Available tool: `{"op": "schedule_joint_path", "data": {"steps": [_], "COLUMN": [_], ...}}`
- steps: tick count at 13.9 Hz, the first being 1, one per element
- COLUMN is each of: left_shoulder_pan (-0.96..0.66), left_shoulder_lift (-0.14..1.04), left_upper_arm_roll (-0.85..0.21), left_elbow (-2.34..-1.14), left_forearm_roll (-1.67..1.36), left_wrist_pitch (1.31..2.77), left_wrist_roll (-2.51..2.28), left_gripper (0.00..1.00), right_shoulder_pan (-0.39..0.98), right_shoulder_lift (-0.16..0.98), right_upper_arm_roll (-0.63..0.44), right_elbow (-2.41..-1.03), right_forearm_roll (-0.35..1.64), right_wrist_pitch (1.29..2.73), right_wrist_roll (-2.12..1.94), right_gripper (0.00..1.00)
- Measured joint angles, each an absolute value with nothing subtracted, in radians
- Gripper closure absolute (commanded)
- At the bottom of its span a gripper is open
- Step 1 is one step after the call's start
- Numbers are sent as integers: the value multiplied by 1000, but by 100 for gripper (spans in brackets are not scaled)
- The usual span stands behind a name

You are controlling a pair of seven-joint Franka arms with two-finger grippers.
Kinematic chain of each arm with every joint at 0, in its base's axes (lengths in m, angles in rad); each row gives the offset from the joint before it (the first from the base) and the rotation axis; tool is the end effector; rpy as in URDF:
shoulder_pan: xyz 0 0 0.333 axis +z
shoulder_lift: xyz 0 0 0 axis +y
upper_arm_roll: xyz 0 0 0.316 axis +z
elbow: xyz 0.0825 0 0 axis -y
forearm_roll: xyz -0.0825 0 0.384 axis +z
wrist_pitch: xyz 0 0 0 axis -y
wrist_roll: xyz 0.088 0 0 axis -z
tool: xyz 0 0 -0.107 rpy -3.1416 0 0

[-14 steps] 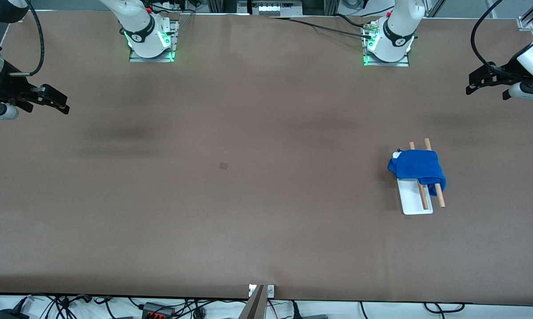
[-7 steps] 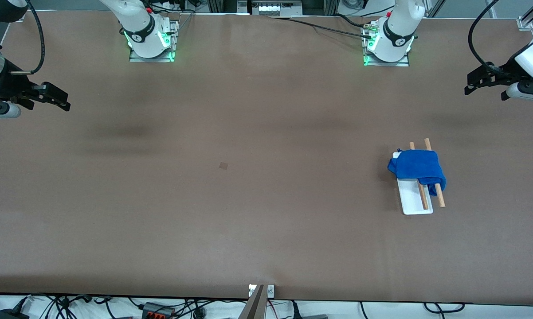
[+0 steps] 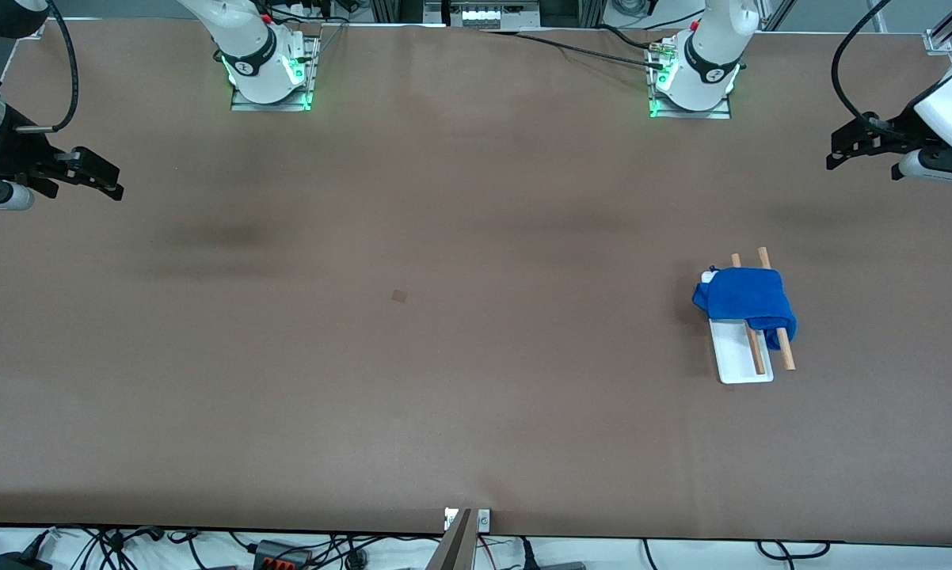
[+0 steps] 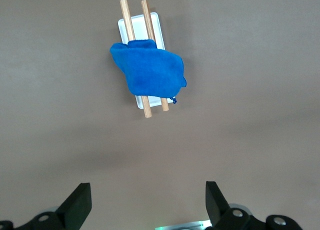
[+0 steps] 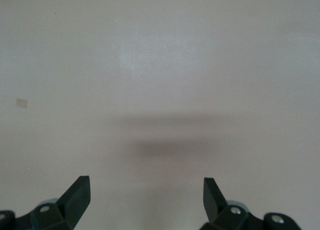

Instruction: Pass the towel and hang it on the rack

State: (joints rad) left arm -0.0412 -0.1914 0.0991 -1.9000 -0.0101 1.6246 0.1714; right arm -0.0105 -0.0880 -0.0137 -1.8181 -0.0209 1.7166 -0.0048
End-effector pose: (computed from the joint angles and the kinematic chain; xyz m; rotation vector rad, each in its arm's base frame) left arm 0.4905 0.0310 0.5734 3.0956 -0.1784 -0.1258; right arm 0.5330 -0.0151 0.5674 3.1222 -0.0252 -0.0215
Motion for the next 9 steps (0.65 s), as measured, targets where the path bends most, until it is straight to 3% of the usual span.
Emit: {"op": "schedule_joint_path", "data": {"steps": [9], "left_shoulder_pan": [-55], "left_shoulder_lift": [-191], "left_upper_arm_roll": [94], "left_elbow": [-1886], "left_forearm_roll": [-10], "left_wrist_pitch": [1588], "left_wrist_roll": [-11], "left_gripper": [0], "right_shoulder_pan": [-10], "right_shoulder_lift": [-88], "right_upper_arm_roll": [-13], "right_elbow": [-1813], "right_forearm_roll": [-22], "right_wrist_pitch": [1717], "right_wrist_roll": [-5], "right_gripper": [0]}}
